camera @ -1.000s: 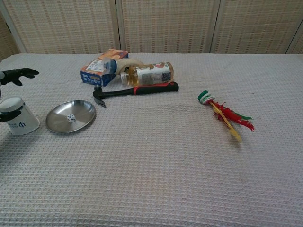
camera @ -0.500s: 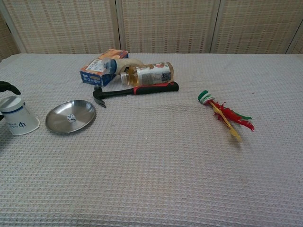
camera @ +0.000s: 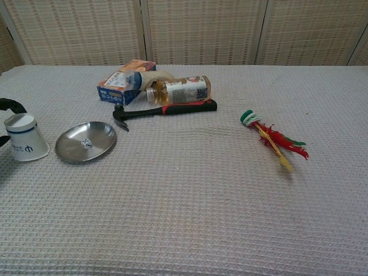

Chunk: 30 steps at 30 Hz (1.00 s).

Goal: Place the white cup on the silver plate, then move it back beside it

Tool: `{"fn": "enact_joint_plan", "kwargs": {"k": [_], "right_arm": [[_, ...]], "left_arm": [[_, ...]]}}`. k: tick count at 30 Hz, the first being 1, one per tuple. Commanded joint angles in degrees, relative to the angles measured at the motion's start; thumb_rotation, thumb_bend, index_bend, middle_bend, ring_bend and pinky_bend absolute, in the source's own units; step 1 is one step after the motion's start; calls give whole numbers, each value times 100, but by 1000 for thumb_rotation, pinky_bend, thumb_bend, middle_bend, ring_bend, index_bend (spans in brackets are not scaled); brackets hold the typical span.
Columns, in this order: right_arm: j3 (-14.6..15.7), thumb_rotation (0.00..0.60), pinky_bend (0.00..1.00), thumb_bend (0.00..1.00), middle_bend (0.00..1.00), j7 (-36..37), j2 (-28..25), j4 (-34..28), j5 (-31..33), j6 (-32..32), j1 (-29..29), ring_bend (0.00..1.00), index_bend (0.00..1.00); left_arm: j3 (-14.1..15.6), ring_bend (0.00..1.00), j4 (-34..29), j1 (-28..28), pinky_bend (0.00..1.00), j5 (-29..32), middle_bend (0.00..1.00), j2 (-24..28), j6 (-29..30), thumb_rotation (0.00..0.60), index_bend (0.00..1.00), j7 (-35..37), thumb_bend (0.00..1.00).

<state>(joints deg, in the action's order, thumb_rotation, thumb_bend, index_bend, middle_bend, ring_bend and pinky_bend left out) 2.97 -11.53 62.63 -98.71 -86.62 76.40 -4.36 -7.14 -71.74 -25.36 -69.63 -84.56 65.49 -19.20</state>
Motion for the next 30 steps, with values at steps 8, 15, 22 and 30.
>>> {"fn": "enact_joint_plan", "kwargs": {"k": [8, 15, 22, 30], "right_arm": [[-5, 600, 0, 206, 0, -62, 8, -27, 97, -88, -24, 0, 0], [-9, 600, 0, 206, 0, -75, 8, -36, 153, -146, -45, 0, 0], [-4, 600, 0, 206, 0, -68, 1, -42, 153, -142, -46, 0, 0], [2, 600, 0, 206, 0, -54, 1, -44, 154, -152, -53, 0, 0]], "left_arm": [[72, 154, -57, -43, 657, -155, 133, 144, -165, 600, 158, 272, 386], [81, 351, 23, -38, 724, -236, 354, 89, -58, 600, 334, 239, 414], [82, 422, 115, -21, 727, -349, 475, 30, 53, 600, 435, 363, 438], [14, 485, 36, 50, 775, -580, 554, 78, 293, 600, 463, 1092, 437]]}}
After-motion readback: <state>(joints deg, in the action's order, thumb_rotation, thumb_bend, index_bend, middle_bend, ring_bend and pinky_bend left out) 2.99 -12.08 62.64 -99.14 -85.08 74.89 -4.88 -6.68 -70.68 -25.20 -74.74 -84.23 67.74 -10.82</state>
